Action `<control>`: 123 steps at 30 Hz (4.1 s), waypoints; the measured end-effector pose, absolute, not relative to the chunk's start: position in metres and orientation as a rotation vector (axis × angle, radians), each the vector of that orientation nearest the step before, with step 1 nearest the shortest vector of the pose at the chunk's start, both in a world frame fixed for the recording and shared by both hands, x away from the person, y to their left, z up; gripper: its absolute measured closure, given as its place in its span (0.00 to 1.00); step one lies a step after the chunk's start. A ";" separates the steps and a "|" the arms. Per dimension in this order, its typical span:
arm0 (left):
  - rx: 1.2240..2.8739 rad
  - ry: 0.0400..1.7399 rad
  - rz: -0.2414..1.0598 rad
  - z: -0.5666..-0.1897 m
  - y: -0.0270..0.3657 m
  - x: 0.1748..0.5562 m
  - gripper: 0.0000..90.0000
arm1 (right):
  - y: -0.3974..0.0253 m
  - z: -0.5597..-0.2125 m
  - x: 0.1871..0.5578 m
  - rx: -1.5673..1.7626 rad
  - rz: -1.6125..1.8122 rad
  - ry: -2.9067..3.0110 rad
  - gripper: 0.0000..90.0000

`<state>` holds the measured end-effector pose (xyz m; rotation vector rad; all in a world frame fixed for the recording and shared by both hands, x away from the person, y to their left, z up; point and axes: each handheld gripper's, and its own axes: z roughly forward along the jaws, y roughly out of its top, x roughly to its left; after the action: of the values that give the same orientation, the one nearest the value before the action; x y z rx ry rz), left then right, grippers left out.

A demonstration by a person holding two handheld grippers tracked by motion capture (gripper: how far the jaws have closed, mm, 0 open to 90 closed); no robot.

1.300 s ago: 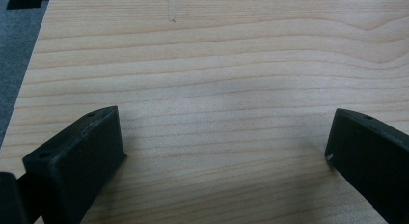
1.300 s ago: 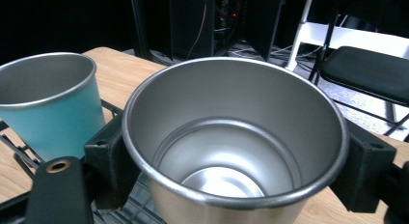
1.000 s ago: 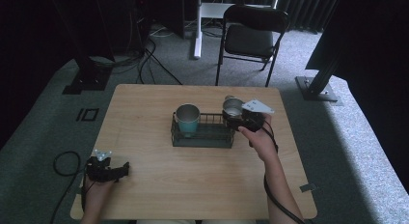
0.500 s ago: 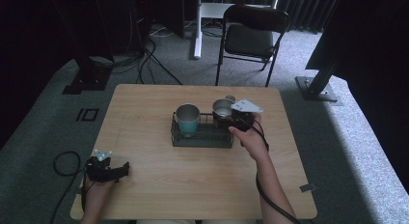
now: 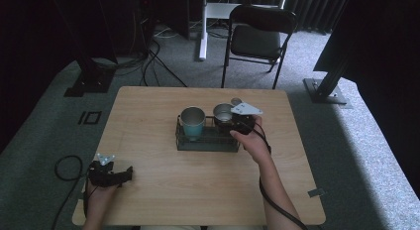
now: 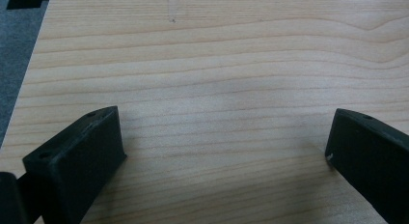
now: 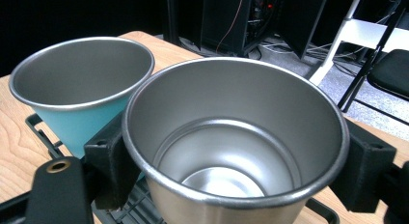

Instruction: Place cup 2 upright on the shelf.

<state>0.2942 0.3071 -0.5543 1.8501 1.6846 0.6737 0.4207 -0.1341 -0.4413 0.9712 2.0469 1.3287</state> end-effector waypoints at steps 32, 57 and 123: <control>1.850 1.684 0.674 -0.554 0.307 0.294 0.00 | -0.125 -0.471 0.437 0.872 1.338 2.215 0.20; 1.850 1.684 0.674 -0.554 0.307 0.294 0.00 | -0.128 -0.479 0.436 0.850 1.346 2.274 0.20; 1.850 1.684 0.674 -0.554 0.307 0.294 0.00 | -0.186 -0.471 0.394 0.921 1.396 2.166 0.13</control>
<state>0.2942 0.3071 -0.5544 1.8503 1.6843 0.6743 0.3935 -0.1861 -0.4712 0.9207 2.1665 1.3963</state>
